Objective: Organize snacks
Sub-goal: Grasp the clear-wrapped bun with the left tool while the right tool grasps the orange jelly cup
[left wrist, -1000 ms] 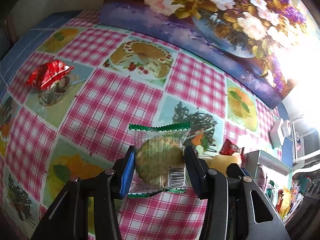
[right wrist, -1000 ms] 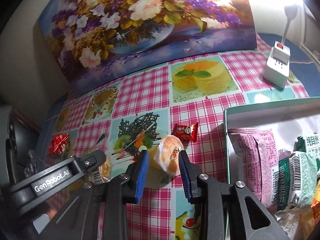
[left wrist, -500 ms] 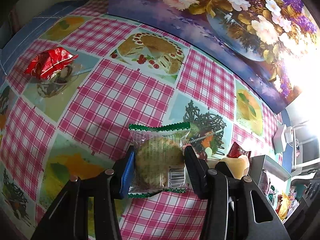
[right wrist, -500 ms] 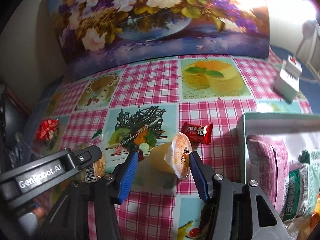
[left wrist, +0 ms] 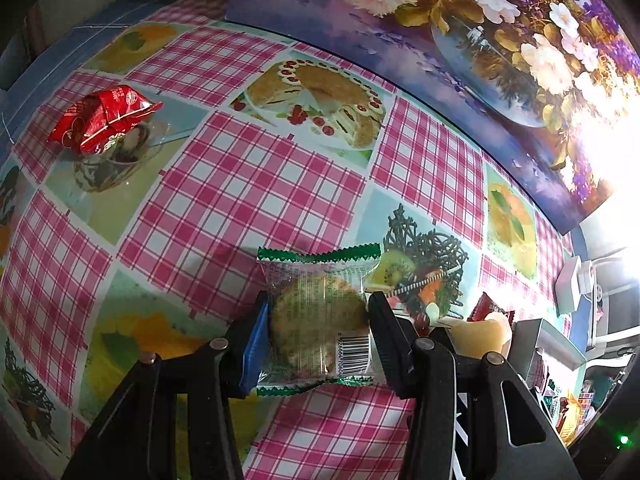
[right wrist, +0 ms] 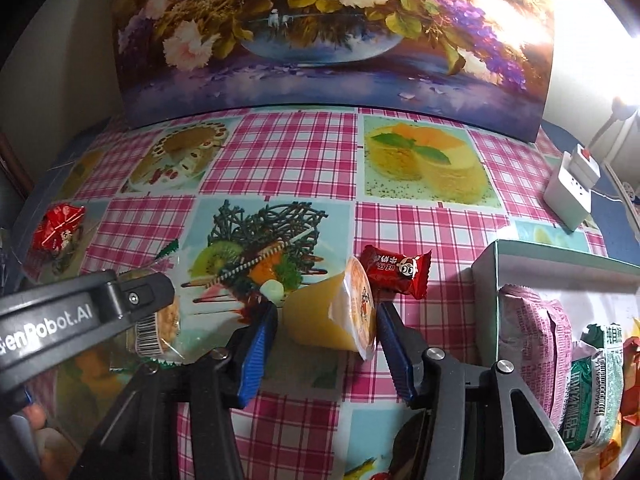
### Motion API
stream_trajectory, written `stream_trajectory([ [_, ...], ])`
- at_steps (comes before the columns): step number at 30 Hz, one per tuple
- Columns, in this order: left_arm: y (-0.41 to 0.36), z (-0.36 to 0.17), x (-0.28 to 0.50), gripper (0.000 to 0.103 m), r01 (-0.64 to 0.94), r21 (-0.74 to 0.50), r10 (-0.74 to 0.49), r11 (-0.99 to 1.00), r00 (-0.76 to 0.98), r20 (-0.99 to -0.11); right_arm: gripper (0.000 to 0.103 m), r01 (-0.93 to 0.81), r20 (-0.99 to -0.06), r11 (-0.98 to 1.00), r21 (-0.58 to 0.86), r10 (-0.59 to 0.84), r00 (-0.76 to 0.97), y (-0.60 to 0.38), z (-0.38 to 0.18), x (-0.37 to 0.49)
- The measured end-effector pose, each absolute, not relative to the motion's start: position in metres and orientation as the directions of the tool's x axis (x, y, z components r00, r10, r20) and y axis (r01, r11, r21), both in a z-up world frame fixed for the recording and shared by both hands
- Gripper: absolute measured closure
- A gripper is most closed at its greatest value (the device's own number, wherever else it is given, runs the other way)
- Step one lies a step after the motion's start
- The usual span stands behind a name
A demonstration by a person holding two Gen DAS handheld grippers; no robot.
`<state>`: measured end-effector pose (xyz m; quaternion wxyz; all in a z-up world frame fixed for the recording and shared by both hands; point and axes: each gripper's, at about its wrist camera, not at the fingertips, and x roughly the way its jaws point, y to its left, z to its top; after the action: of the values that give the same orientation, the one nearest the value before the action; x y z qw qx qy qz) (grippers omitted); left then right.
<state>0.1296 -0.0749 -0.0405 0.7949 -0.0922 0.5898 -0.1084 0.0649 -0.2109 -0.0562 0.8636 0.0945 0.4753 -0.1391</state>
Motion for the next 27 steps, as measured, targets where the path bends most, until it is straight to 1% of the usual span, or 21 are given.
stream_trajectory([
  [1,-0.075,-0.041,0.13,0.053,0.063,-0.275,-0.282,0.959,0.281,-0.918,0.054,0.333,-0.846,0.942,0.037,-0.147,0.512,-0.212,-0.056,0.064],
  [11,-0.076,-0.039,0.131,0.053,0.07,-0.28,-0.288,0.957,0.293,-0.911,0.056,0.343,-0.845,0.936,0.08,-0.119,0.521,-0.214,-0.052,0.063],
  [20,-0.077,-0.022,0.123,0.053,0.099,-0.285,-0.302,0.953,0.324,-0.897,0.056,0.333,-0.841,0.938,0.098,-0.101,0.532,-0.209,-0.043,0.055],
  [27,-0.077,-0.005,0.113,0.053,0.124,-0.279,-0.305,0.952,0.358,-0.883,0.056,0.322,-0.82,0.941,0.102,-0.104,0.563,-0.205,-0.024,0.041],
])
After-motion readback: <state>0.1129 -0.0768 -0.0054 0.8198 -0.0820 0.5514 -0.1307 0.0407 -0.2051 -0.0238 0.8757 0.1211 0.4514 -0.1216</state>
